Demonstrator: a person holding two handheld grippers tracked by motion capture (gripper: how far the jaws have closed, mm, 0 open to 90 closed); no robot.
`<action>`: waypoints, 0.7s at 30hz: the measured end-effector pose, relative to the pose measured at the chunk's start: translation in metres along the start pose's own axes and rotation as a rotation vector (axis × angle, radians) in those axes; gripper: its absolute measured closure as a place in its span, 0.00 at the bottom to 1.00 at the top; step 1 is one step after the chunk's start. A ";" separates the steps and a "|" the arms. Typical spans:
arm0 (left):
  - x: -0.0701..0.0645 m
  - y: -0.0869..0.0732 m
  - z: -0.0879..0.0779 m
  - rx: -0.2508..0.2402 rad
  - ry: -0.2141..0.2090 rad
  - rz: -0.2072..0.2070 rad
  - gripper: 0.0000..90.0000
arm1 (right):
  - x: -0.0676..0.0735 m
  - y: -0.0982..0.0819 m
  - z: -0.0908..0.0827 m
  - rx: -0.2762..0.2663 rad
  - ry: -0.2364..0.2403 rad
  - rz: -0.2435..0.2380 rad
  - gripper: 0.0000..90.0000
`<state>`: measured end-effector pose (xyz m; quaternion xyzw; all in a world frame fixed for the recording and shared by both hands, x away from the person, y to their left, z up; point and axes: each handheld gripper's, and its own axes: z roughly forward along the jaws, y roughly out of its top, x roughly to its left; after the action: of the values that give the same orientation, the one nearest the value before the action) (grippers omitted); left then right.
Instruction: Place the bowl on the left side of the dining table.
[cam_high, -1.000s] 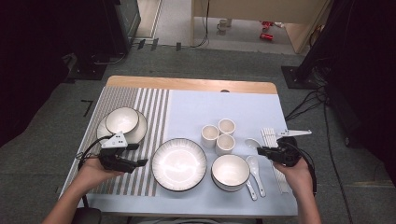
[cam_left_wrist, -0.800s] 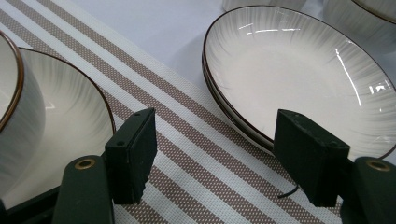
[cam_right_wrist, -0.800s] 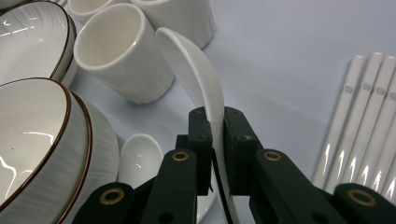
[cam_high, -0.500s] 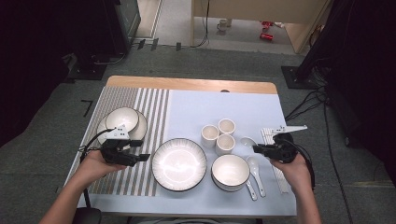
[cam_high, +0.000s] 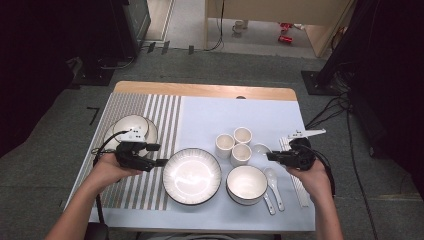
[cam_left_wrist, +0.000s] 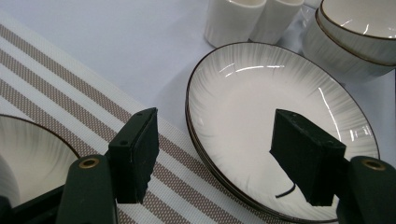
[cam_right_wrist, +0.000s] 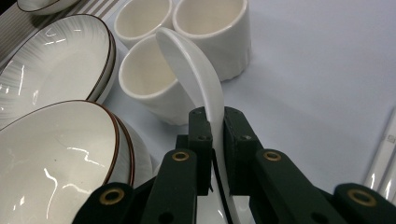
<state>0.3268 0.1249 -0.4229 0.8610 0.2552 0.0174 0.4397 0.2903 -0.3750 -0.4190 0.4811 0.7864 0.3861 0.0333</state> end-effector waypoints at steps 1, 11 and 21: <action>0.000 0.001 0.000 0.000 0.006 0.000 0.36 | 0.000 0.002 0.000 0.000 0.005 -0.005 0.92; 0.004 0.012 0.005 -0.011 0.000 -0.001 0.36 | 0.006 0.014 0.006 0.012 0.035 -0.042 0.92; 0.001 0.024 0.019 -0.008 -0.051 -0.012 0.36 | 0.008 0.026 0.008 0.015 0.051 -0.061 0.92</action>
<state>0.3430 0.0996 -0.4168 0.8578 0.2487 -0.0062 0.4497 0.3082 -0.3578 -0.4048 0.4472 0.8040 0.3912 0.0214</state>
